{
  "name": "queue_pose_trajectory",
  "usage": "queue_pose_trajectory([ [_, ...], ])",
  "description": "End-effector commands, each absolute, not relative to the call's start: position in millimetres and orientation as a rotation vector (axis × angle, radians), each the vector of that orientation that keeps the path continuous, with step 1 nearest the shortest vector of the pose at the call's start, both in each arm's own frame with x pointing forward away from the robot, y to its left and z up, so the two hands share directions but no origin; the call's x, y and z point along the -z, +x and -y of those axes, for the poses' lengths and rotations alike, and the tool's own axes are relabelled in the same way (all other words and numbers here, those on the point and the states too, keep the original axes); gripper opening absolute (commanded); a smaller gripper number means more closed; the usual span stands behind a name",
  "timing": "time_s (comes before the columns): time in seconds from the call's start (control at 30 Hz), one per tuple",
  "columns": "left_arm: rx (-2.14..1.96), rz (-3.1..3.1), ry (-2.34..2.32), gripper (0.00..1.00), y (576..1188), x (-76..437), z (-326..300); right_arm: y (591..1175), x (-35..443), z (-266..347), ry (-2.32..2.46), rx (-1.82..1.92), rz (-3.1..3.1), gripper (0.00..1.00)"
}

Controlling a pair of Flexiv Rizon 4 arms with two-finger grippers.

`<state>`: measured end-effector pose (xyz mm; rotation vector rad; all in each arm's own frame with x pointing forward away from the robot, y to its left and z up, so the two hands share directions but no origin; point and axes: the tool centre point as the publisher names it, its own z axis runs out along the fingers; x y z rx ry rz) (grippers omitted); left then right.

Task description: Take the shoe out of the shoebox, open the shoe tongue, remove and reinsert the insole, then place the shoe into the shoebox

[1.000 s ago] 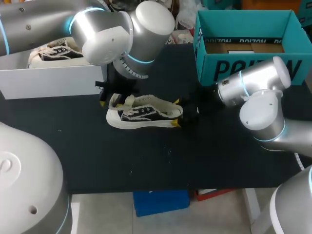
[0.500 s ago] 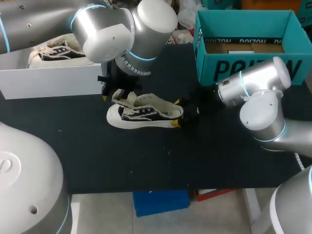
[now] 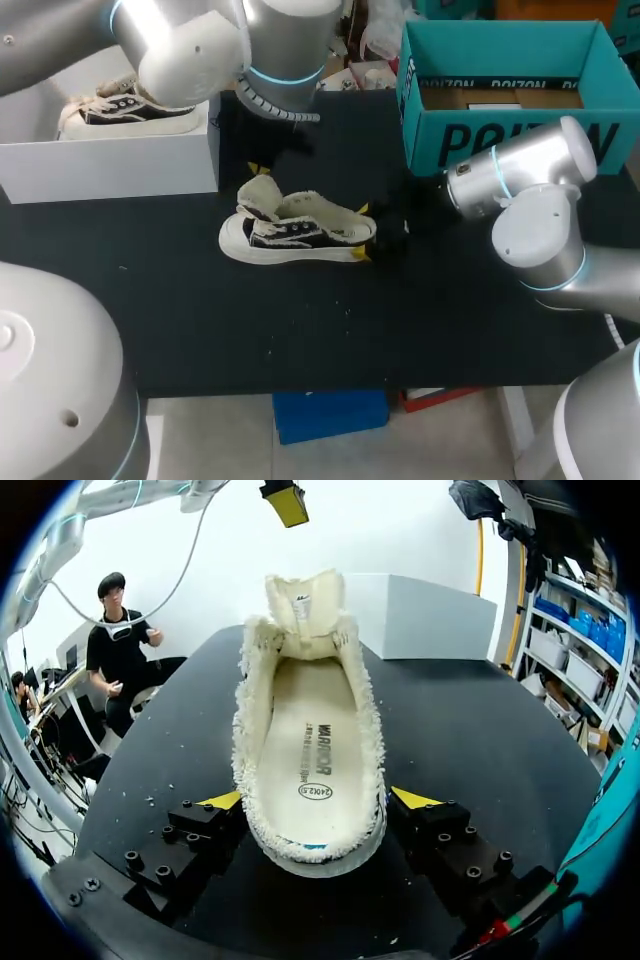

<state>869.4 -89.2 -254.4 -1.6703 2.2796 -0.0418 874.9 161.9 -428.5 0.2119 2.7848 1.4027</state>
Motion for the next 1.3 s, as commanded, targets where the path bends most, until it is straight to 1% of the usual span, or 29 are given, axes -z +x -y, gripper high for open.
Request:
queue_pose_trajectory([
  [0.03,0.555,-3.337,-0.755,0.00,871,265,96,875,428,-162,0.215,-1.398,-2.786,0.00],
  [0.07,0.507,-3.375,-0.726,0.00,871,267,102,875,428,-162,0.215,-1.398,-2.786,0.00],
  [0.63,0.507,-3.375,-0.726,0.00,871,267,102,875,428,-162,0.215,-1.398,-2.786,0.00],
  [0.7,0.531,-3.490,-0.438,0.00,871,273,107,875,428,-162,0.215,-1.398,-2.786,0.00],
  [0.8,0.428,-3.550,-0.085,0.00,869,281,114,875,428,-162,0.215,-1.398,-2.786,0.00],
  [0.9,0.539,-3.609,0.158,0.00,868,281,119,875,428,-162,0.215,-1.398,-2.786,0.00],
  [1.3,0.520,-3.628,0.184,0.00,868,281,120,875,428,-162,0.215,-1.398,-2.786,0.00],
])
